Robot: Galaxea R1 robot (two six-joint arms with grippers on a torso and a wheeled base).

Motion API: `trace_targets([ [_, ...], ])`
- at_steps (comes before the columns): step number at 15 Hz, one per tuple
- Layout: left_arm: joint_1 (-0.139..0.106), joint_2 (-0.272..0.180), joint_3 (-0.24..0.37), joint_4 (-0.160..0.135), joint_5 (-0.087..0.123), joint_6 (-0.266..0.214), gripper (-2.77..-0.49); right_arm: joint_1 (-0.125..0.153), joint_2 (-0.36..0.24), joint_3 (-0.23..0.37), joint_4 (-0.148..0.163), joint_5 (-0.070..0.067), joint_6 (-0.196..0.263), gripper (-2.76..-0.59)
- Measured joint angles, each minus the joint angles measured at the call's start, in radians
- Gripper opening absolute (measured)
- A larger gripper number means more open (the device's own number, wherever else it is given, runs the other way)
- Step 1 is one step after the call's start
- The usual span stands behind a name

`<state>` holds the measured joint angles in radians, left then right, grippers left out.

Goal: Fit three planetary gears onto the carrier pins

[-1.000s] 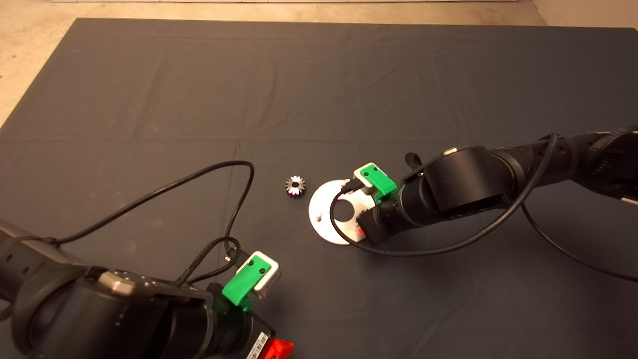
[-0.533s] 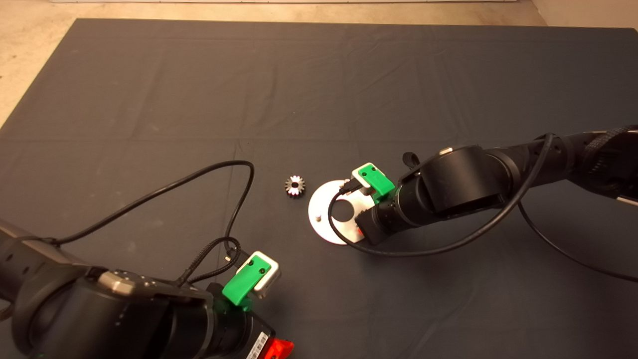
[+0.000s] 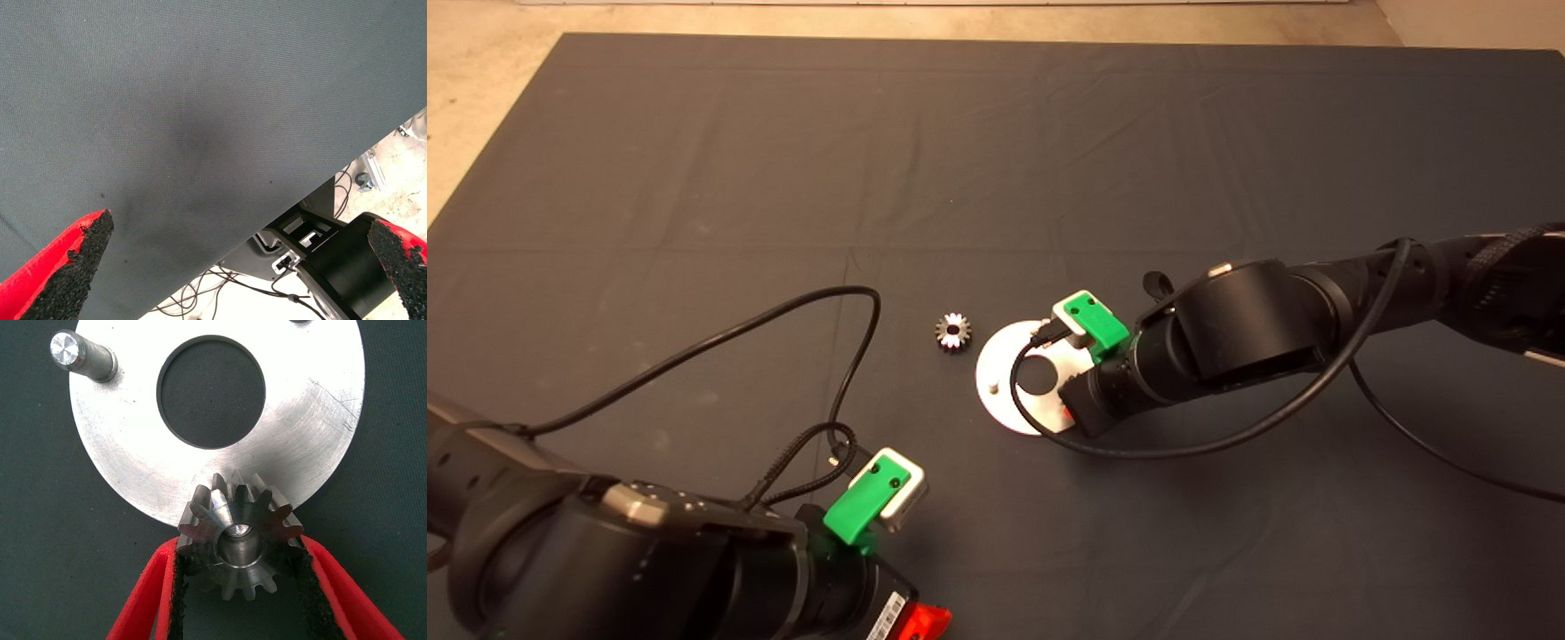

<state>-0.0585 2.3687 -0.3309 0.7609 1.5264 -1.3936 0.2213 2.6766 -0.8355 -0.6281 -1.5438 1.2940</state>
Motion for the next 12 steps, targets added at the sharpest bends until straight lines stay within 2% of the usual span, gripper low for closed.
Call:
trace_targets([
  [12, 0.000, 0.000, 0.000, 0.000, 0.000, 0.000, -0.49, 0.000, 0.000, 0.000, 0.000, 0.001, -0.028, -2.37],
])
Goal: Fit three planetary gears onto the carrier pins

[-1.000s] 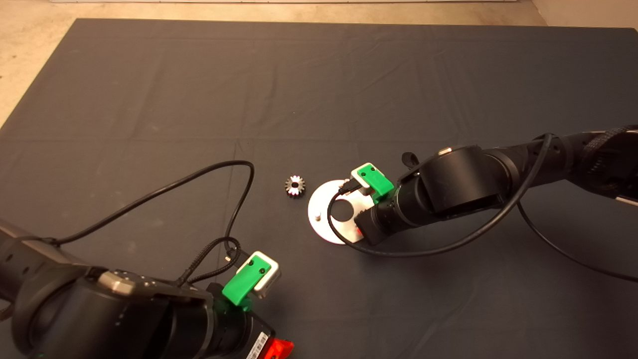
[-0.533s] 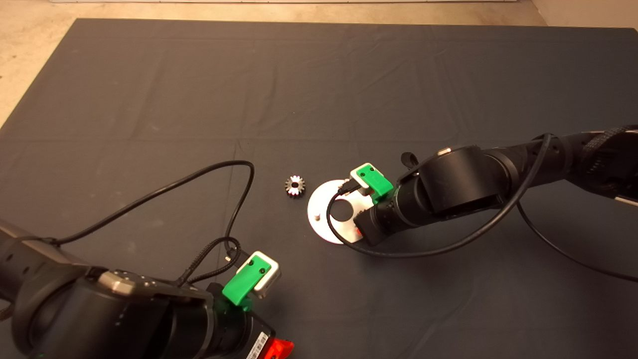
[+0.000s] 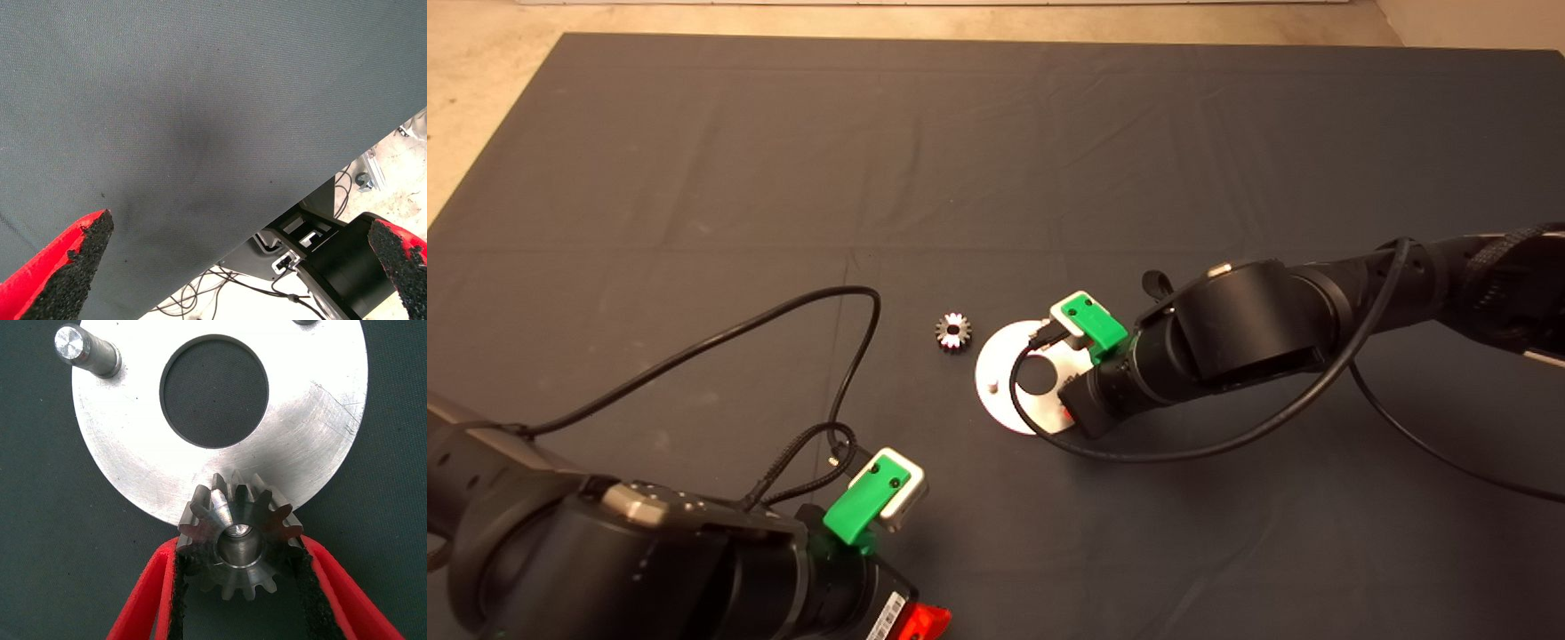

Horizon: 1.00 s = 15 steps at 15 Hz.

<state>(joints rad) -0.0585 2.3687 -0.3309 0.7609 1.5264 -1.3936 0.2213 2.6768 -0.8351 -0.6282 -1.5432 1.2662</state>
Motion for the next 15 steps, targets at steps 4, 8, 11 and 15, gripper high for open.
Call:
trace_targets([
  [4, 0.000, 0.000, 0.000, 0.000, 0.000, 0.000, -0.49, 0.000, 0.000, 0.000, 0.000, 0.000, -0.022, -2.37],
  [8, 0.000, 0.000, 0.000, 0.000, 0.000, 0.000, -0.49, 0.000, 0.000, 0.000, 0.000, 0.000, -0.039, -2.37],
  [11, 0.000, 0.000, 0.000, 0.000, 0.000, 0.000, -0.49, -0.001, 0.000, 0.000, 0.000, 0.000, -0.048, -2.37],
  [15, 0.000, 0.000, 0.000, 0.000, 0.000, 0.000, -0.49, -0.002, 0.000, 0.000, 0.000, 0.000, -0.068, -2.37],
])
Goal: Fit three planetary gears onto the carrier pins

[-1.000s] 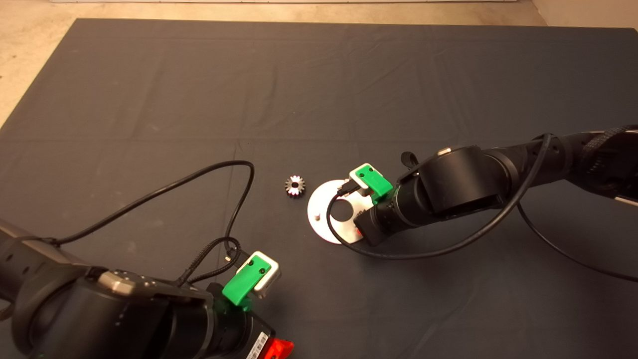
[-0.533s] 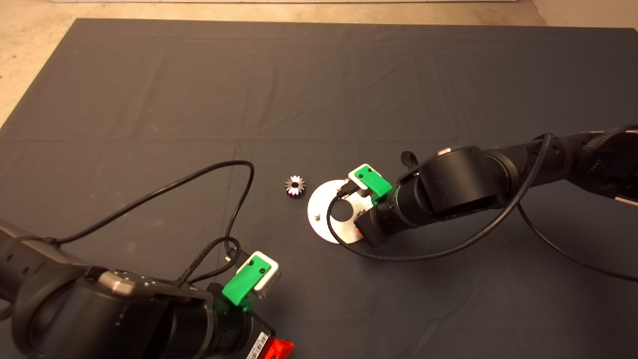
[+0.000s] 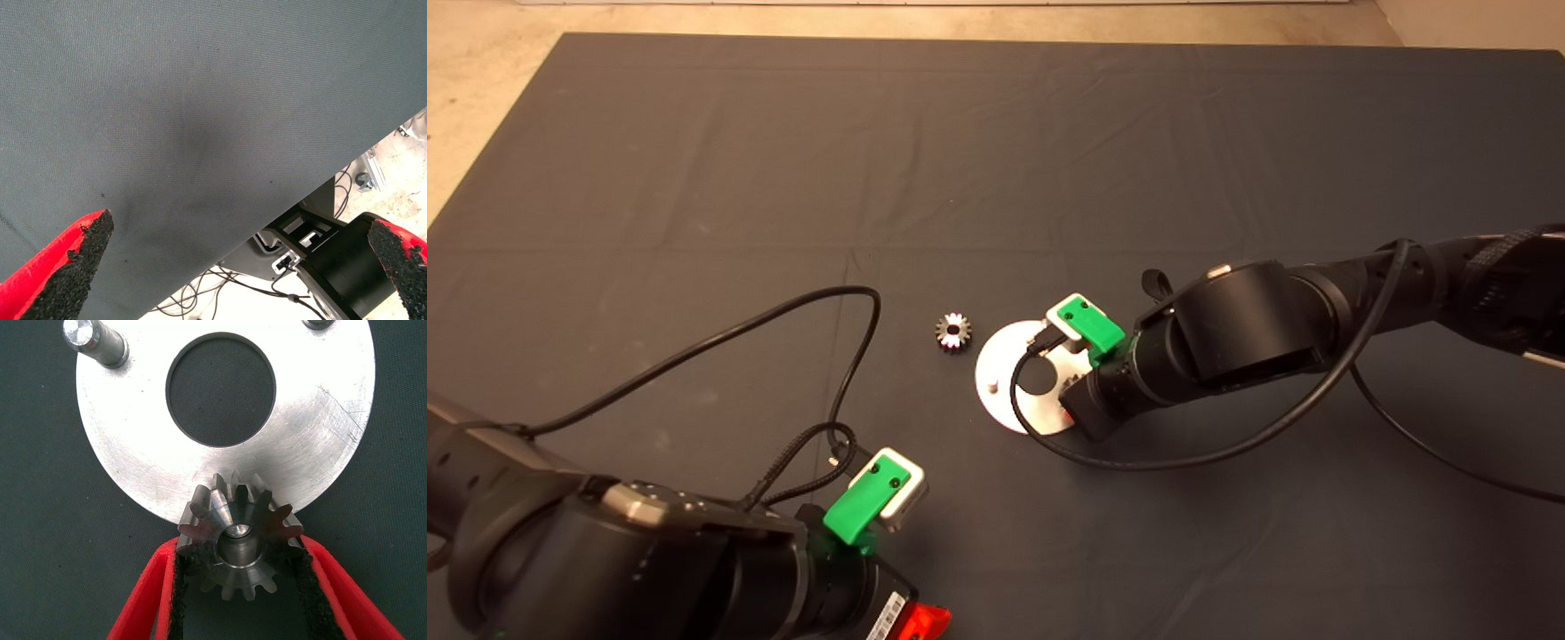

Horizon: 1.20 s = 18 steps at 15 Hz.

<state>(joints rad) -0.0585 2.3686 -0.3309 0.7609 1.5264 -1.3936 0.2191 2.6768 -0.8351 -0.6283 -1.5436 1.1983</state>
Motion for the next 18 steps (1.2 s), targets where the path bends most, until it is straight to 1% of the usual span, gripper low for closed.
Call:
trace_targets([
  [7, 0.000, 0.000, 0.000, 0.000, 0.000, 0.000, -0.49, -0.001, 0.000, 0.000, 0.000, 0.000, -0.039, -2.37],
  [9, 0.000, 0.000, 0.000, 0.000, 0.000, 0.000, -0.49, -0.006, 0.000, 0.000, -0.001, 0.001, -0.050, -2.37],
  [18, 0.000, 0.000, 0.000, 0.000, 0.000, 0.000, -0.49, -0.011, 0.000, 0.000, -0.002, 0.003, -0.072, -2.37],
])
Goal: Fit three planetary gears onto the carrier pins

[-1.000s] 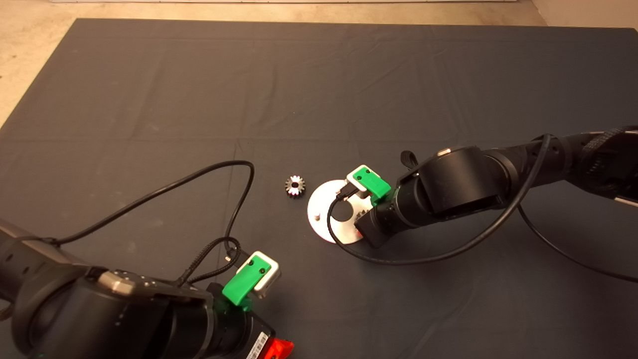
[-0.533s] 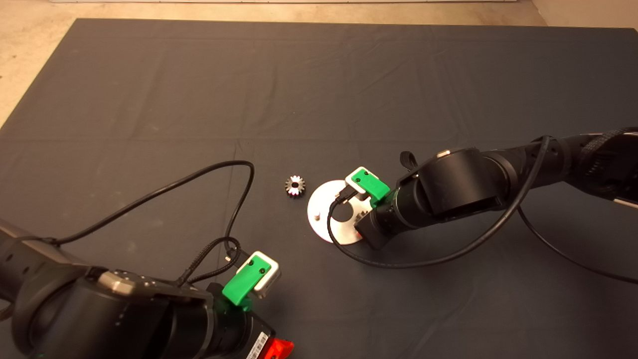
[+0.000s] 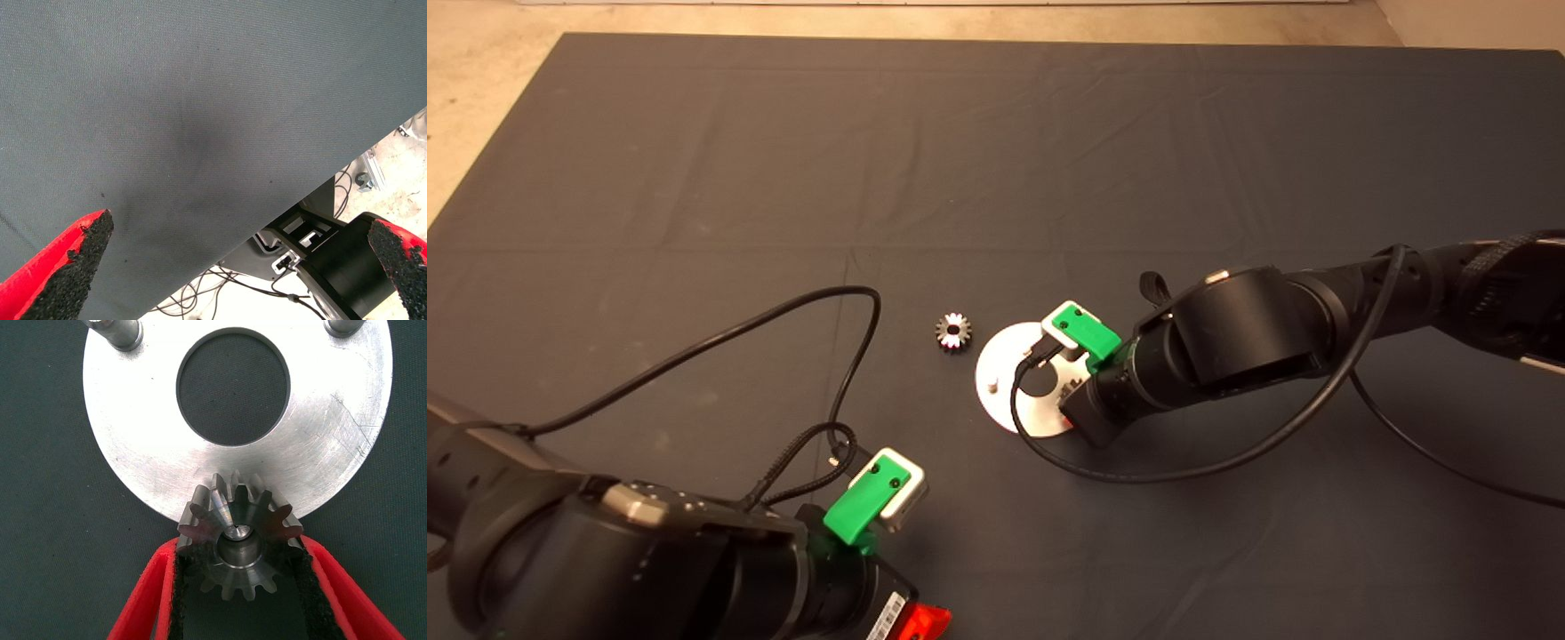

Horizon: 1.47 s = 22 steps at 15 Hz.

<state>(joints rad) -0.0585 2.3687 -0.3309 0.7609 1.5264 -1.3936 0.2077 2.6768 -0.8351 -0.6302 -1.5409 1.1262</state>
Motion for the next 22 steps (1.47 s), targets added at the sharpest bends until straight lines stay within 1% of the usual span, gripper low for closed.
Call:
trace_targets([
  [13, 0.000, 0.003, 0.000, 0.000, 0.000, 0.000, -0.49, 0.000, -0.001, 0.000, -0.001, 0.002, -0.007, -2.35],
  [16, 0.000, 0.003, 0.000, 0.000, 0.000, 0.000, -0.49, 0.000, -0.003, 0.000, -0.001, 0.004, -0.008, -2.24],
  [18, 0.000, 0.003, 0.000, 0.000, 0.000, 0.000, -0.49, 0.000, -0.004, 0.000, -0.001, 0.006, -0.008, -2.22],
  [19, 0.000, 0.003, 0.000, 0.000, 0.000, 0.000, -0.49, 0.000, -0.004, 0.000, -0.001, 0.006, -0.009, -2.11],
  [20, 0.000, 0.003, 0.000, 0.000, 0.000, 0.000, -0.49, 0.000, -0.004, 0.000, -0.001, 0.006, -0.010, -2.07],
  [22, 0.000, 0.003, 0.000, 0.000, 0.000, 0.000, -0.49, 0.000, -0.005, 0.000, -0.001, 0.007, -0.011, -2.06],
])
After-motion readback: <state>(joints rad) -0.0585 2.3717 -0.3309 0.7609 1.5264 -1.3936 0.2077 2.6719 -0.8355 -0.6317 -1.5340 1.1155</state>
